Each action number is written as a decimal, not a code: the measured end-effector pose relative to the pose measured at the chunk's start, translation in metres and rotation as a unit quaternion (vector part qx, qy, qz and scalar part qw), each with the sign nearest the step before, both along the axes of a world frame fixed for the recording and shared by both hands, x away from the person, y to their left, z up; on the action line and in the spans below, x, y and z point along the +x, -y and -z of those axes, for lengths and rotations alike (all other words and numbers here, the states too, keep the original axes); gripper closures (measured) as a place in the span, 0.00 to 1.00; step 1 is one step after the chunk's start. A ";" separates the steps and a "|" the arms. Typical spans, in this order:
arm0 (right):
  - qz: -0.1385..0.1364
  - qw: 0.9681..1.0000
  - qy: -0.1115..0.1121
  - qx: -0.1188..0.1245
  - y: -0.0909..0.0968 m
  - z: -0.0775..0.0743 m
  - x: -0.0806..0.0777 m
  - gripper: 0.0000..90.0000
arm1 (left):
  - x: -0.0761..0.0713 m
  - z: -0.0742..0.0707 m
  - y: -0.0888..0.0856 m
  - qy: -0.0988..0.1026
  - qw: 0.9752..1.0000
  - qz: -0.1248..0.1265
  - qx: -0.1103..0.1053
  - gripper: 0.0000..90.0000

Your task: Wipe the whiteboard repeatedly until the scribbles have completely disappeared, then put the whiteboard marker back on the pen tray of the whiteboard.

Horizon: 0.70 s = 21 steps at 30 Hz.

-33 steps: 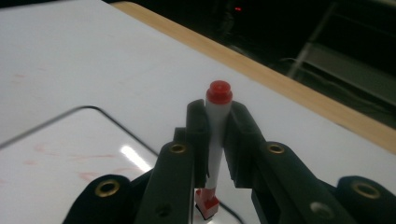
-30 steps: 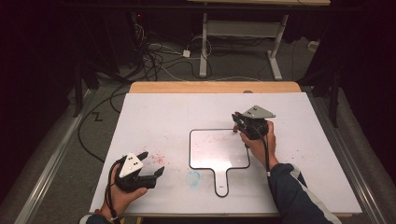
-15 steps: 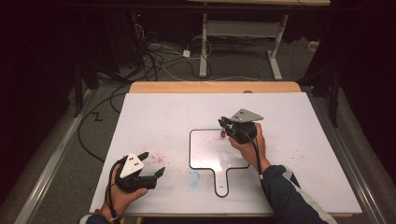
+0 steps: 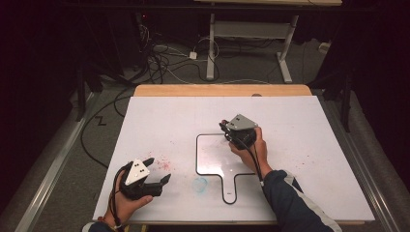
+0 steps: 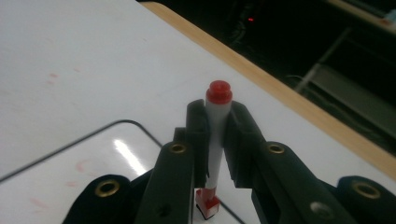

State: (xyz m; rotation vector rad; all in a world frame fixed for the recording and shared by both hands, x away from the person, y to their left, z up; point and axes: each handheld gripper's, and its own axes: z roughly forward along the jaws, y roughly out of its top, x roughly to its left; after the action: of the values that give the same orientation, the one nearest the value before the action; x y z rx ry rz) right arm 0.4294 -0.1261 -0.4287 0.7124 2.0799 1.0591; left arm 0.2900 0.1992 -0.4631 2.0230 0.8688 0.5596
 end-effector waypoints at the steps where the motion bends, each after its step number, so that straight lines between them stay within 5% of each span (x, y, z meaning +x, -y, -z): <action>1: 0.000 1.000 0.000 0.004 0.000 0.000 0.001 0.91 | 0.000 0.000 0.000 0.000 1.000 0.001 0.002 0.22; 6: -0.042 0.995 -0.051 0.074 -0.010 0.000 -0.001 0.91 | 0.001 0.001 0.002 -0.001 1.000 0.003 0.006 0.22; 10: -0.034 0.999 -0.011 0.011 -0.021 0.000 -0.005 0.91 | 0.001 0.002 0.002 -0.003 1.000 0.005 0.009 0.22; 13: -0.048 0.998 -0.028 0.042 -0.021 0.000 -0.003 0.91 | 0.000 0.002 0.001 -0.004 1.000 0.004 0.006 0.22; 15: -0.073 0.994 -0.052 0.068 -0.025 0.000 -0.007 0.91 | 0.000 0.001 0.001 -0.003 1.000 0.004 0.004 0.22; 19: -0.067 0.997 -0.028 0.017 -0.034 -0.002 -0.012 0.91 | 0.001 0.000 0.004 -0.001 1.000 0.009 0.007 0.22; 21: -0.060 0.998 -0.028 0.021 -0.033 -0.001 -0.010 0.91 | 0.000 0.000 0.005 -0.002 1.000 0.011 0.009 0.22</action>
State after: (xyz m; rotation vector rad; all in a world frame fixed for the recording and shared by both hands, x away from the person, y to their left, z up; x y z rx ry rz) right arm 0.4192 -0.0929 -0.4273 0.6506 2.1764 1.1629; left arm 0.2901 0.1945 -0.4634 2.0488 0.8447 0.5536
